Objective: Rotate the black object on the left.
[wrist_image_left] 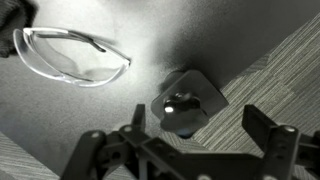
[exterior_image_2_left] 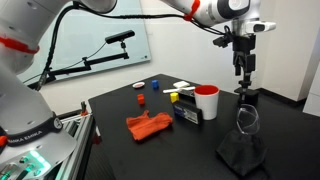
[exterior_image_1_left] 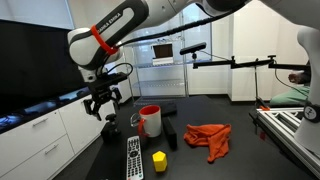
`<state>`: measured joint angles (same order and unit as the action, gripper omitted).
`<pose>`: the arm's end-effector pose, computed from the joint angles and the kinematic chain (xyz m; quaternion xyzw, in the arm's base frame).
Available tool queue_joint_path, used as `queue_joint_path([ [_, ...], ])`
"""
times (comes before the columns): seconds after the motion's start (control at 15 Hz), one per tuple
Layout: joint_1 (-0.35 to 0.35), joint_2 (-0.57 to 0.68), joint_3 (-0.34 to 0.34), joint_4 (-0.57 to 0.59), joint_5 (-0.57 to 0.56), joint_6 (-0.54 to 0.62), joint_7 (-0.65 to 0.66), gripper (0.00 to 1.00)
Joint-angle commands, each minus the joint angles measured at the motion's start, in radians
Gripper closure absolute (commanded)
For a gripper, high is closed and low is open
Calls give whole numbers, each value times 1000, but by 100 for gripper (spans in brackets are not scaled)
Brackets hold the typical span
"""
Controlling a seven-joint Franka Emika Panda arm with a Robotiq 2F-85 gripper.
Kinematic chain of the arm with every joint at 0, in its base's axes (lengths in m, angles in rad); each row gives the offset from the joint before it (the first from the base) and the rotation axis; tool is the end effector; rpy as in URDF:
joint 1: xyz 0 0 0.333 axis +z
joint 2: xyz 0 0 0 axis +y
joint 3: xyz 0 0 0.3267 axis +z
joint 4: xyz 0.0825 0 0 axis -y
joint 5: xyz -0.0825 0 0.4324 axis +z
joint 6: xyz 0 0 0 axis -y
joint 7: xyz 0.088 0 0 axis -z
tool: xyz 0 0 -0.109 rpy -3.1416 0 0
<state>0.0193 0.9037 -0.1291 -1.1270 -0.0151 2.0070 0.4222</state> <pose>0.8154 -0.0596 0.2451 0.9700 -0.2361 0.0005 0.0583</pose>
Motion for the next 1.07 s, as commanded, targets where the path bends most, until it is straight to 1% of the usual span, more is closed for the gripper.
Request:
queue_joint_path([
  [0.0, 7, -12, -7, -4, -9, 7, 14, 0],
  [0.47, -1, 24, -18, 36, -5, -7, 31, 0],
  [1.0, -9, 83, -15, 121, 4, -25, 32, 0],
])
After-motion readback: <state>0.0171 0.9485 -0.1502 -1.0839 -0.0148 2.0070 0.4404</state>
